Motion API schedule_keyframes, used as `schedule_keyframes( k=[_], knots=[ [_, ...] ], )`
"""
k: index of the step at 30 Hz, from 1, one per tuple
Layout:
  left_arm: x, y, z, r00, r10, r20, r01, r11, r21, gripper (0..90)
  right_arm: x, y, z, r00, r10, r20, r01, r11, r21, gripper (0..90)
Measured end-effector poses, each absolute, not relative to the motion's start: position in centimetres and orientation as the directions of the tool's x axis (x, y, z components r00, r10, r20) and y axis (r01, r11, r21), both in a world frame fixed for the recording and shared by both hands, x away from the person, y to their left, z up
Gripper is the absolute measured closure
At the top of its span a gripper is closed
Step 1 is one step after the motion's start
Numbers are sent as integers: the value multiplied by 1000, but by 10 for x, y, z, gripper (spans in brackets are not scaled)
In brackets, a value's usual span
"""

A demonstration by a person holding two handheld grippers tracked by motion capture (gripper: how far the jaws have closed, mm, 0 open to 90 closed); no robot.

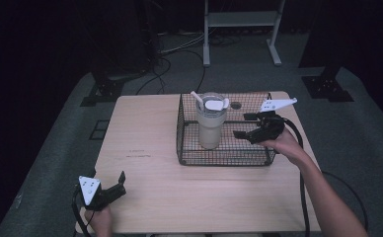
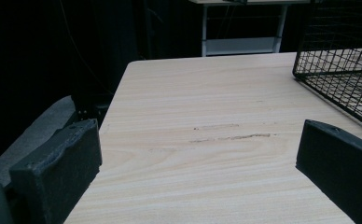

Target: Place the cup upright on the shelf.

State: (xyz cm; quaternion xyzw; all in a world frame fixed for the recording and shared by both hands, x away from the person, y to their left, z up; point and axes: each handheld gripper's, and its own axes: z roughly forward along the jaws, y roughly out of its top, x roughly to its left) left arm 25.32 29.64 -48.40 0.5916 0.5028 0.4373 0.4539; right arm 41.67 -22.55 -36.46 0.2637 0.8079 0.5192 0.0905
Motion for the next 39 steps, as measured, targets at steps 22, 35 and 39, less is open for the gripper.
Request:
schedule_keyframes(
  k=[22, 35, 39],
  knots=[
    [254, 295, -484, 112, 991, 70, 197, -91, 976, 0, 389, -248, -369, -839, 527, 135, 338, 312, 888, 77],
    [254, 294, -484, 111, 991, 80, 199, -101, 975, 0, 370, -262, -372, -841, 526, 128, 326, 303, 895, 78],
    [254, 294, -484, 110, 991, 80, 199, -101, 975, 0, 365, -265, -373, -842, 526, 123, 321, 305, 897, 78]
  ],
)
